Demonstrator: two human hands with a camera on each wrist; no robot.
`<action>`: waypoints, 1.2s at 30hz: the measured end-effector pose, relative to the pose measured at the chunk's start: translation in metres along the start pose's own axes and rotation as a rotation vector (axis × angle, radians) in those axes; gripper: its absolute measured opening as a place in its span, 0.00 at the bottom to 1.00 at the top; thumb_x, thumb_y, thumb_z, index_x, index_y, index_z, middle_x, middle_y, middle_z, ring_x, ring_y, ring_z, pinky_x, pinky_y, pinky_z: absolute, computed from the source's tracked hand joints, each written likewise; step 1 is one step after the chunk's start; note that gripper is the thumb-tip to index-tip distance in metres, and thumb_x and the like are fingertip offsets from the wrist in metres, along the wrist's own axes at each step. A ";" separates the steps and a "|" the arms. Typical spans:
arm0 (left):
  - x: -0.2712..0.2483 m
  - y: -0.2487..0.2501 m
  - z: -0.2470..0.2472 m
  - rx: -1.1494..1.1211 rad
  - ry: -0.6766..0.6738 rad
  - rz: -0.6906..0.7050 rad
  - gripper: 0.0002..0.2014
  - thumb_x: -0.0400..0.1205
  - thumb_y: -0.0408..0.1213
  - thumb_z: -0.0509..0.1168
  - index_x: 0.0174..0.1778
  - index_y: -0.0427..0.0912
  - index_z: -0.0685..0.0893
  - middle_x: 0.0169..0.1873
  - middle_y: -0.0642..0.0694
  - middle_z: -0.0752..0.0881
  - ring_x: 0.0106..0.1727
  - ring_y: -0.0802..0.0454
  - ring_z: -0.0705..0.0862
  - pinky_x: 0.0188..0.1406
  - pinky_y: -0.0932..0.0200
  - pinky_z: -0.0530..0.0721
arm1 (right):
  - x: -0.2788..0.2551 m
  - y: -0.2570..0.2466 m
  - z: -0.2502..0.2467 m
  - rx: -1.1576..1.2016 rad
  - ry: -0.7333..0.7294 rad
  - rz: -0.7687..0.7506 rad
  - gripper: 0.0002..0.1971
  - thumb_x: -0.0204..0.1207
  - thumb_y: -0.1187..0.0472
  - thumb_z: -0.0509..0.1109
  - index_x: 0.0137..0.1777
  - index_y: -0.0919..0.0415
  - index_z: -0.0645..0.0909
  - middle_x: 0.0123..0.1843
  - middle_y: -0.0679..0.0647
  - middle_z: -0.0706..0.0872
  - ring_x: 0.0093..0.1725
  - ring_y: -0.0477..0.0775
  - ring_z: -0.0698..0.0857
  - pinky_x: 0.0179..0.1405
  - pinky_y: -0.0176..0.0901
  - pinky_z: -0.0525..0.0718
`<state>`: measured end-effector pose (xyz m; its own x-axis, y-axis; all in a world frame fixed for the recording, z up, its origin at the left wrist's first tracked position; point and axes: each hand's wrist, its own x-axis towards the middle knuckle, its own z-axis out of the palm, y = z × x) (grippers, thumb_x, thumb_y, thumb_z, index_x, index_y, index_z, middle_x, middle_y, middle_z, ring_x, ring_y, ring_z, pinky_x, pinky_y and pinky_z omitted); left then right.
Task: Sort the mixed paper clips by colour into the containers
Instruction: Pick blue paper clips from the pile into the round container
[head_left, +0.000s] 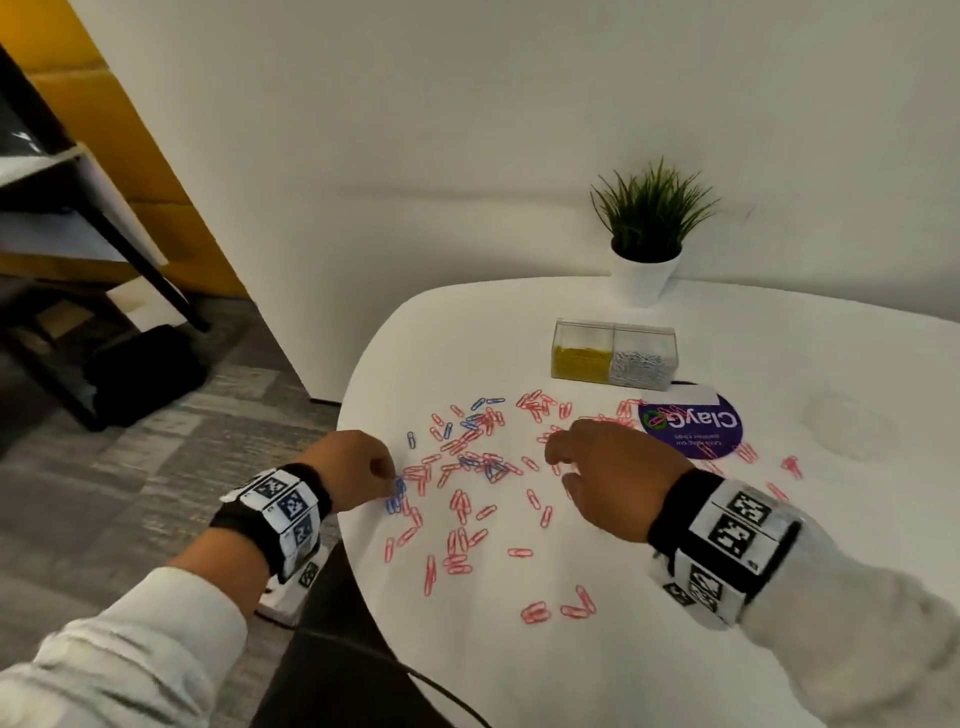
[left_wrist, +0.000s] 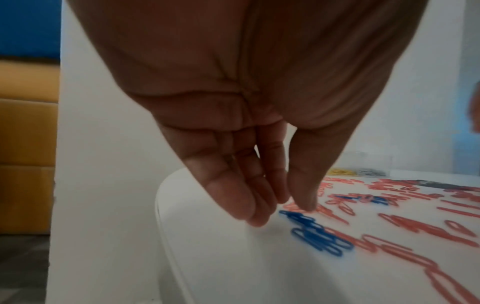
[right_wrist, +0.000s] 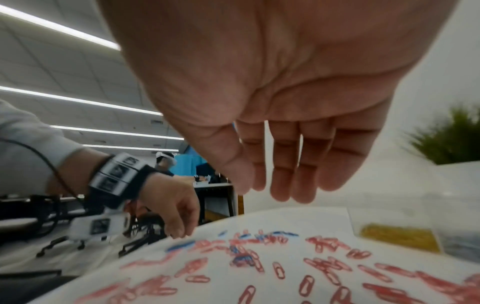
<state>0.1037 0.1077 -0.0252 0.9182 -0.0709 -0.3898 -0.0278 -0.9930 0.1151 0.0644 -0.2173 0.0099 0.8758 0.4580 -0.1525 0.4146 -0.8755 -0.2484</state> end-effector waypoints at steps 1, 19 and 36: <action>0.000 0.000 0.002 -0.019 -0.003 0.007 0.09 0.74 0.55 0.73 0.45 0.56 0.89 0.45 0.59 0.88 0.48 0.57 0.84 0.53 0.58 0.85 | 0.020 -0.006 0.002 -0.007 -0.042 0.010 0.15 0.83 0.57 0.60 0.68 0.47 0.76 0.64 0.49 0.80 0.61 0.54 0.79 0.59 0.47 0.79; 0.005 -0.023 0.027 -0.216 0.112 0.054 0.05 0.82 0.42 0.64 0.43 0.54 0.85 0.41 0.57 0.85 0.43 0.58 0.83 0.39 0.62 0.80 | 0.104 -0.011 0.053 0.185 -0.134 0.198 0.03 0.81 0.61 0.66 0.49 0.52 0.81 0.50 0.50 0.85 0.50 0.53 0.83 0.50 0.45 0.82; 0.007 -0.007 0.027 -0.081 0.163 -0.039 0.06 0.80 0.40 0.64 0.45 0.56 0.84 0.43 0.56 0.84 0.46 0.53 0.83 0.47 0.55 0.86 | 0.098 -0.025 0.060 -0.018 -0.091 0.031 0.10 0.84 0.54 0.64 0.61 0.54 0.80 0.59 0.52 0.80 0.55 0.56 0.82 0.53 0.48 0.81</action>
<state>0.0998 0.1116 -0.0531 0.9700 -0.0099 -0.2427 0.0347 -0.9833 0.1788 0.1247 -0.1415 -0.0559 0.8625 0.4421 -0.2462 0.3929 -0.8917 -0.2248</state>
